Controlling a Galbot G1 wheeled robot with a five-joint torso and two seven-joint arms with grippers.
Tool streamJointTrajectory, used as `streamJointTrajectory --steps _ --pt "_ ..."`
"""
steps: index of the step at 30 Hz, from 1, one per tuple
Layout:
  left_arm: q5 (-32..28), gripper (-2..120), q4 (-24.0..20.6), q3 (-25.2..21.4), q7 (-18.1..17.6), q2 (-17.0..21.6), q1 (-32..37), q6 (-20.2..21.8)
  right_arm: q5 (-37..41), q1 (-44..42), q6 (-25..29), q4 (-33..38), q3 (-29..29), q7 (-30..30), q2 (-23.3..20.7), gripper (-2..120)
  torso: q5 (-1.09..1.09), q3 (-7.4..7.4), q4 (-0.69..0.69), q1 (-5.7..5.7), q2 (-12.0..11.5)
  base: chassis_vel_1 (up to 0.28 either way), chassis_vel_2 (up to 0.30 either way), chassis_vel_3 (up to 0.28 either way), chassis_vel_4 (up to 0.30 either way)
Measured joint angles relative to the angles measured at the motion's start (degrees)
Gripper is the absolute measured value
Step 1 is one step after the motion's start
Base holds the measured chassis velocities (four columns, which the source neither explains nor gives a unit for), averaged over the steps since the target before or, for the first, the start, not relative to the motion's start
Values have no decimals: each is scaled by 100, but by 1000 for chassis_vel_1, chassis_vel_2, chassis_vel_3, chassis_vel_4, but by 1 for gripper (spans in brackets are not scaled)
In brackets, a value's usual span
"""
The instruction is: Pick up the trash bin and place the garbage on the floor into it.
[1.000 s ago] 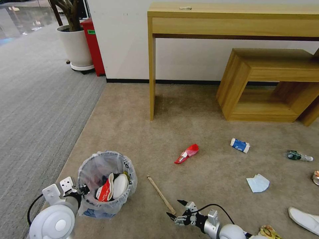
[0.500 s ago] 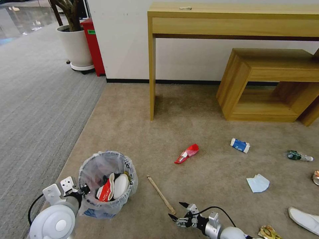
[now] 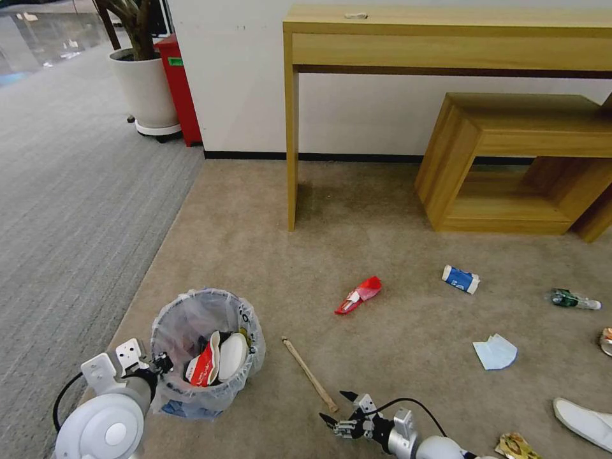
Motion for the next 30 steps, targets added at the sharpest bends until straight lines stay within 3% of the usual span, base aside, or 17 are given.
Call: streamJointTrajectory --steps 30 --pt "-62 0 -96 -13 -3 35 35 -2 62 206 61 -320 -352 10 156 82 0 0 0 0 0 0 0 0 0"
